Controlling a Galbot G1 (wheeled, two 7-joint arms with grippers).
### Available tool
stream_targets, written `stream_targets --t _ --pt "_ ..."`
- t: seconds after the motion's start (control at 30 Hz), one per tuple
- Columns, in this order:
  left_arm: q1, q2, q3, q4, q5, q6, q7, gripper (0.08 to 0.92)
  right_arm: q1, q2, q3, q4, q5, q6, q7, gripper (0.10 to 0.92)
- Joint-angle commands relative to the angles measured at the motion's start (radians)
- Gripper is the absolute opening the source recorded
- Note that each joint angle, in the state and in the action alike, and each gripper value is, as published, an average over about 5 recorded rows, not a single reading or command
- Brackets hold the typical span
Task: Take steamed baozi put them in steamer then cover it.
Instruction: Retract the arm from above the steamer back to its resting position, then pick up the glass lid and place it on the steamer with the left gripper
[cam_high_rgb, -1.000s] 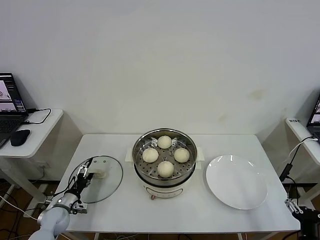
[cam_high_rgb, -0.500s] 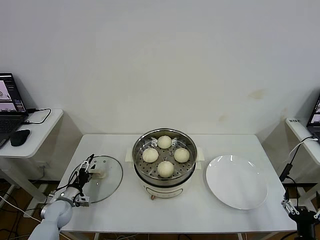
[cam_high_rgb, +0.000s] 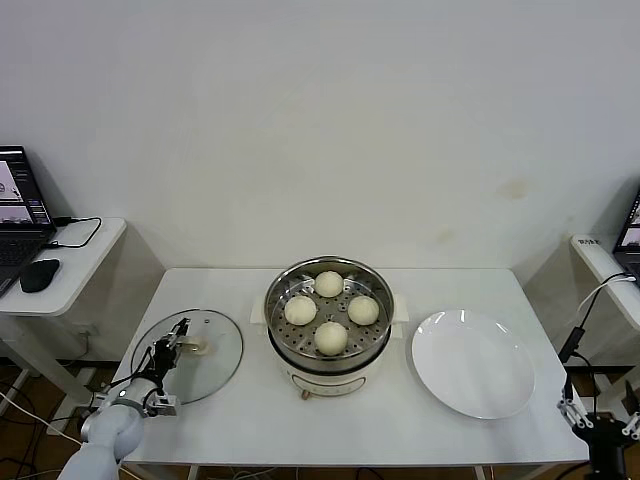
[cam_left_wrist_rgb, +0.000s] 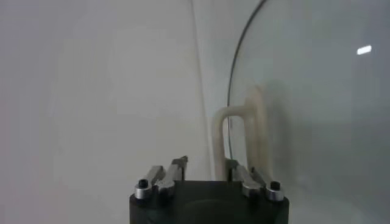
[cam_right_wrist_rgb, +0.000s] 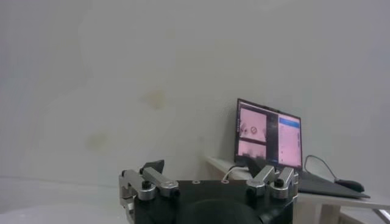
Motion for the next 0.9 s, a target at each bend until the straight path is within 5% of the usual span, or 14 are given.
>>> stream_targets --t 0.03,0.3,0.57,0.73,0.9 --pt "0.072 0.029 -0.024 -0.123 -0.132 0.046 -0.061 0.234 -0.001 -0.005 -0.014 0.001 -0.007 0.003 -0.001 0.822" --pt "0.186 0.111 -0.086 -0.423 -0.247 0.221 -0.031 0.152 0.000 -0.016 -0.048 0.007 -0.025 0.004 -0.001 0.823" --pt "0.219 0.259 -0.107 -0.759 -0.382 0.437 0.201 0.152 -0.004 -0.016 -0.084 0.015 -0.049 0.012 -0.001 0.823" --pt "0.172 0.317 0.029 -0.888 -0.448 0.544 0.274 0.152 -0.006 -0.005 -0.105 0.014 -0.083 0.025 0.005 0.823" --pt "0.067 0.301 0.238 -0.920 -0.447 0.629 0.283 0.154 -0.010 0.001 -0.132 0.008 -0.135 0.039 0.019 0.823"
